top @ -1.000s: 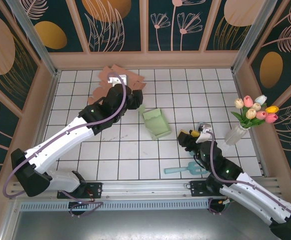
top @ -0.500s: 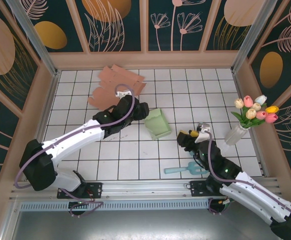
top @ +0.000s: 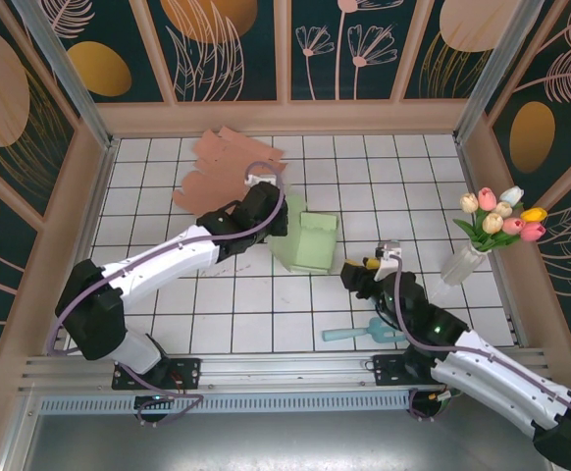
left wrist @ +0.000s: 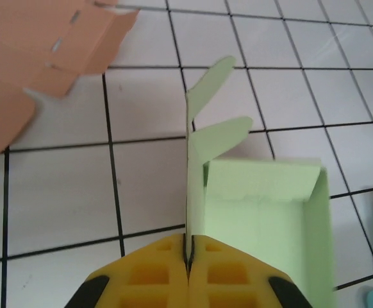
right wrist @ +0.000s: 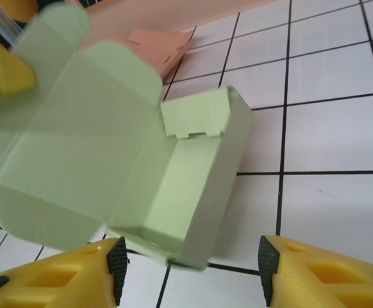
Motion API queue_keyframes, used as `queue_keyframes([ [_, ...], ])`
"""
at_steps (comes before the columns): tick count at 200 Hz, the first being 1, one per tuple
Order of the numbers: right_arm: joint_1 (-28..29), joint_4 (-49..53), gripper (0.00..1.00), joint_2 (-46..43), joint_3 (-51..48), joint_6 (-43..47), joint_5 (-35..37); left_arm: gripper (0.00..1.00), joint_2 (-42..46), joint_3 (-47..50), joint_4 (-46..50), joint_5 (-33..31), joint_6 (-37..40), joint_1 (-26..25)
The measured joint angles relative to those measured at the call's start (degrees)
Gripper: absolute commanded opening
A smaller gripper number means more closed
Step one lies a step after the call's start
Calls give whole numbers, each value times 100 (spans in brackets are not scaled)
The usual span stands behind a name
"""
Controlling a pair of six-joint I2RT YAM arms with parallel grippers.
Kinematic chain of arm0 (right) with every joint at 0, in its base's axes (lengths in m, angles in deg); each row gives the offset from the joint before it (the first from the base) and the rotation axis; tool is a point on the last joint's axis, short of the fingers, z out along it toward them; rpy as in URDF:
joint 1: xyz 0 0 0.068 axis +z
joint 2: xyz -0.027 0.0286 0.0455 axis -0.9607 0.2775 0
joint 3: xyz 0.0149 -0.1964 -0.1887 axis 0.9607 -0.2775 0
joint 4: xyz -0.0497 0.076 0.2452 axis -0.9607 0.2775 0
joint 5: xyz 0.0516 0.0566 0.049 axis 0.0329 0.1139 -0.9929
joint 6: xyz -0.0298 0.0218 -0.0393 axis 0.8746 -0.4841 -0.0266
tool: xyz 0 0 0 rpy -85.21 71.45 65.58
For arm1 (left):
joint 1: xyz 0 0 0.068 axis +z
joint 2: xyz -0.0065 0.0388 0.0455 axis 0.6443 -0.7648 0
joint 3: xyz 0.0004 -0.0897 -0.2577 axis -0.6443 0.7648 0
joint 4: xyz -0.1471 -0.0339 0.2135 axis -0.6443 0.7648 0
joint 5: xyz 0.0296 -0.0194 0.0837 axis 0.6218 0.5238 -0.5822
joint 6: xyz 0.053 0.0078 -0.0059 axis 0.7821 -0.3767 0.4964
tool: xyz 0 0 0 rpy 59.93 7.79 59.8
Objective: Fold the paper box
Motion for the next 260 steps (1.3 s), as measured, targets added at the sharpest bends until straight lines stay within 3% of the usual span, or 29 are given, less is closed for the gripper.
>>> queue_keyframes([
  [29,0,28,59,577,616,358,-127,0,136,-463,177,4,1644,0],
  [66,-46,-114,61,1646,1792,1311,-181,0,890,-352,201,144,3552,0],
  [110,-713,-533,55,2944,2332,2750,-1622,0,1945,612,-275,688,5101,-2],
  [152,-1766,-828,56,3707,2330,3215,-2887,0,1615,984,-520,1071,5587,7],
  [206,-2166,-911,53,4509,2339,3355,-3724,0,522,973,-619,1397,5657,286],
  [260,-2417,-933,47,5519,2629,3281,-4444,0,348,861,-769,1794,5604,573],
])
